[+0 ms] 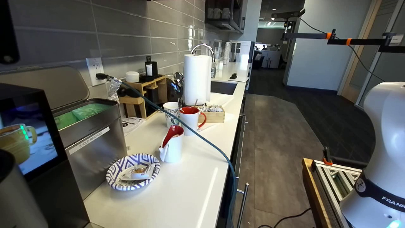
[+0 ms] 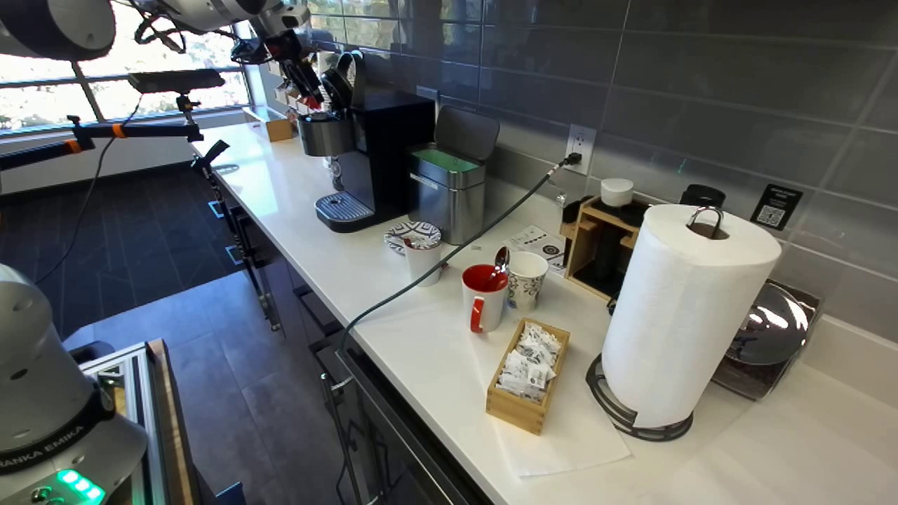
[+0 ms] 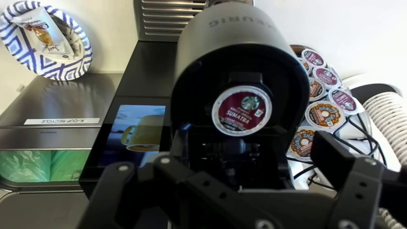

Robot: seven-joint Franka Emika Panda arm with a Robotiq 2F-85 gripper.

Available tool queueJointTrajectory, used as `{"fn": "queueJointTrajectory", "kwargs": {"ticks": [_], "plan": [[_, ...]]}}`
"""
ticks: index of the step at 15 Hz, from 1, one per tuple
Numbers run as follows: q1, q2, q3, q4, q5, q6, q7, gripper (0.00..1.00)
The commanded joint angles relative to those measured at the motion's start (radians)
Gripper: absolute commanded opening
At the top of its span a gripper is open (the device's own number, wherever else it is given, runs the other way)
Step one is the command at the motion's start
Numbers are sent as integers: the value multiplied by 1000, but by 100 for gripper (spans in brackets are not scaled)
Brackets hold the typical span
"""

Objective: Put the coffee pod inside the coffeemaker chamber.

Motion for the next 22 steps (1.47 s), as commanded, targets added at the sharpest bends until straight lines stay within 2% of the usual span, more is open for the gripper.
{"fn": "queueJointTrajectory", "kwargs": {"ticks": [1,5,9,14,16,18,20,22], "plan": [[-16,-36,4,-38,40,-13,8,100],[-76,-126,25,-143,206,43,-35,100],[-120,-276,12,-293,329,95,-77,100],[-153,-497,19,-511,408,215,-291,100],[-150,-585,26,-605,419,302,-388,100],[-141,-673,24,-704,477,391,-454,100],[-130,-762,3,-807,615,405,-426,100],[-137,-854,-6,-906,706,378,-376,100]]}}
